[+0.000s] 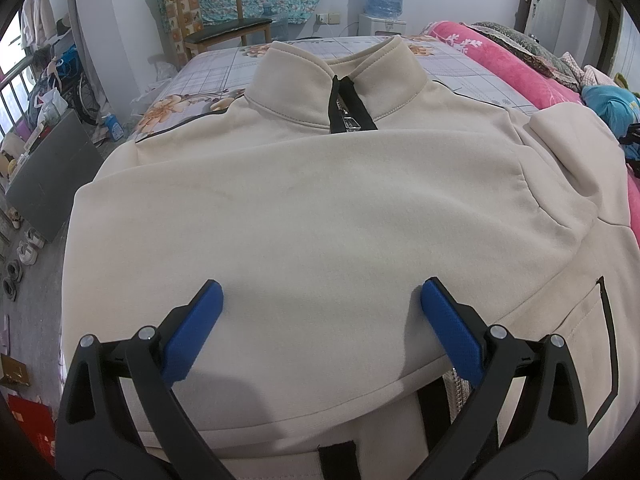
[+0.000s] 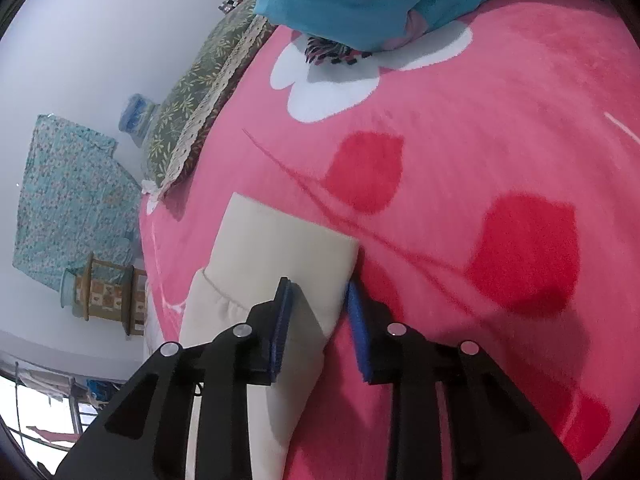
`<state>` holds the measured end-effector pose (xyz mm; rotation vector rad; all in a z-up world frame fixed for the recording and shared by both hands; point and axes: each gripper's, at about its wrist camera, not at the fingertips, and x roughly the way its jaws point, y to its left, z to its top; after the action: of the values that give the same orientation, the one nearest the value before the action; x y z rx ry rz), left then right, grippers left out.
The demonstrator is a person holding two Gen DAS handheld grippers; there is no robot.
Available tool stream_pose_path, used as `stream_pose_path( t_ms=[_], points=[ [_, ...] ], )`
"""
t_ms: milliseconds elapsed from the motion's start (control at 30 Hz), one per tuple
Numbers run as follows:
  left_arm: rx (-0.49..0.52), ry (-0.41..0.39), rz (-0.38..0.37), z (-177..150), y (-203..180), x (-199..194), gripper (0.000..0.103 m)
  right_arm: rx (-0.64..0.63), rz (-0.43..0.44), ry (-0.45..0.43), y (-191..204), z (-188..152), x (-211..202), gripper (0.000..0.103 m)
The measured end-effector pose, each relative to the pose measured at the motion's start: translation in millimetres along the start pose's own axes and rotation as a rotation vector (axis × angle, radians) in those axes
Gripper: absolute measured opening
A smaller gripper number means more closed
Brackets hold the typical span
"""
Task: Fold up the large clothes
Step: 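Move the right gripper to the jacket sleeve end on the pink blanket and close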
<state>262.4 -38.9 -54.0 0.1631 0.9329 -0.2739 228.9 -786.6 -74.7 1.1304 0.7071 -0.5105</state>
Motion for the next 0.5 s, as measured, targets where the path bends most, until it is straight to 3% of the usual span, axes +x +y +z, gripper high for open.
stream_pose_path(
  t_ms=[200, 500],
  points=[
    [0.0, 0.0, 0.0, 0, 0, 0, 0.096, -0.04, -0.048, -0.012, 6, 5, 2, 0.019],
    [0.0, -0.001, 0.0, 0, 0, 0, 0.096, -0.243, -0.219, -0.067, 39, -4, -4, 0.008]
  ],
)
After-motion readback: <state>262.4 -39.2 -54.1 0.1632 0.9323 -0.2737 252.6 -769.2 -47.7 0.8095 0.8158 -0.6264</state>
